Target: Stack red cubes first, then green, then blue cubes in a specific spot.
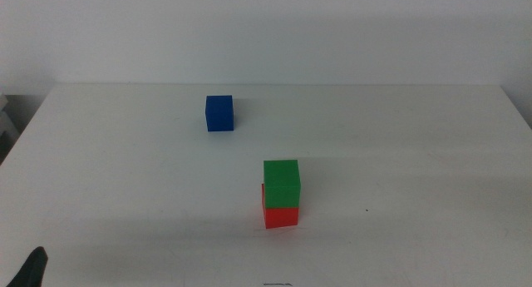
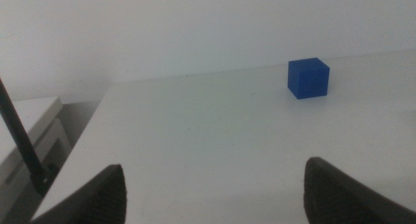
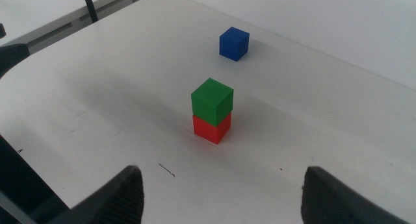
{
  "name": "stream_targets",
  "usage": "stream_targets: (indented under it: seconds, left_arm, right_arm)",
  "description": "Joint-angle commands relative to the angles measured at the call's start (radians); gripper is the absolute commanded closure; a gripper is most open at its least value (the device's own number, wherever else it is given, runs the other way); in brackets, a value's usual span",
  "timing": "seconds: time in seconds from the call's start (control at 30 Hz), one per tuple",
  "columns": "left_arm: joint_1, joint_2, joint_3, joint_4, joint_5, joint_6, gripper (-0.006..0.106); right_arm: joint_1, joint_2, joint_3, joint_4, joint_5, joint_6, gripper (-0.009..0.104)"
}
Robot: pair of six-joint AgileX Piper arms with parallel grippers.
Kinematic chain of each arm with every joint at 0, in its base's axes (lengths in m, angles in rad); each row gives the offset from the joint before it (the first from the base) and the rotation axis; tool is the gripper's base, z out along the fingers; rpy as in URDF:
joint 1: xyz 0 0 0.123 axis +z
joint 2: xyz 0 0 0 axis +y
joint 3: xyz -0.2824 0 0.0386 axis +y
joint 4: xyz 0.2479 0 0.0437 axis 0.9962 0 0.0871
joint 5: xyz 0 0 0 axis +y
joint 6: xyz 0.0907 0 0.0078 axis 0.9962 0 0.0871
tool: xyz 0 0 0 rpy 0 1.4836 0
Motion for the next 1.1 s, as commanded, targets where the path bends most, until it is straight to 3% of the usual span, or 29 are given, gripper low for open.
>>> stream_targets:
  seconds: [0.0, 0.17, 0.5, 0.73, 0.97, 1.07]
  left_arm:
    - [-0.002, 0.002, -0.014, -0.036, -0.083, -0.018, 0.007]
    - [-0.001, 0.239, -0.229, -0.102, 0.015, -0.018, 0.007]
    - [-0.001, 0.817, -0.938, -0.100, 0.665, -0.008, 0.007]
    - [-0.002, 1.053, -1.120, -0.091, 0.637, 0.049, 0.007]
    - [-0.014, 1.236, -1.263, -0.167, 0.674, 0.011, 0.008]
    - [-0.056, 1.335, -1.357, -0.152, 0.704, -0.037, 0.010]
  right_arm:
    - [0.002, 0.007, -0.024, -0.016, -0.068, -0.010, 0.033]
    - [0.002, 0.007, -0.024, -0.016, -0.068, -0.010, 0.033]
    - [0.002, 0.007, -0.024, -0.016, -0.068, -0.010, 0.033]
    - [0.002, 0.007, -0.024, -0.016, -0.068, -0.010, 0.033]
    - [0.002, 0.007, -0.024, -0.016, -0.068, -0.010, 0.033]
    - [0.002, 0.007, -0.024, -0.016, -0.068, -0.010, 0.033]
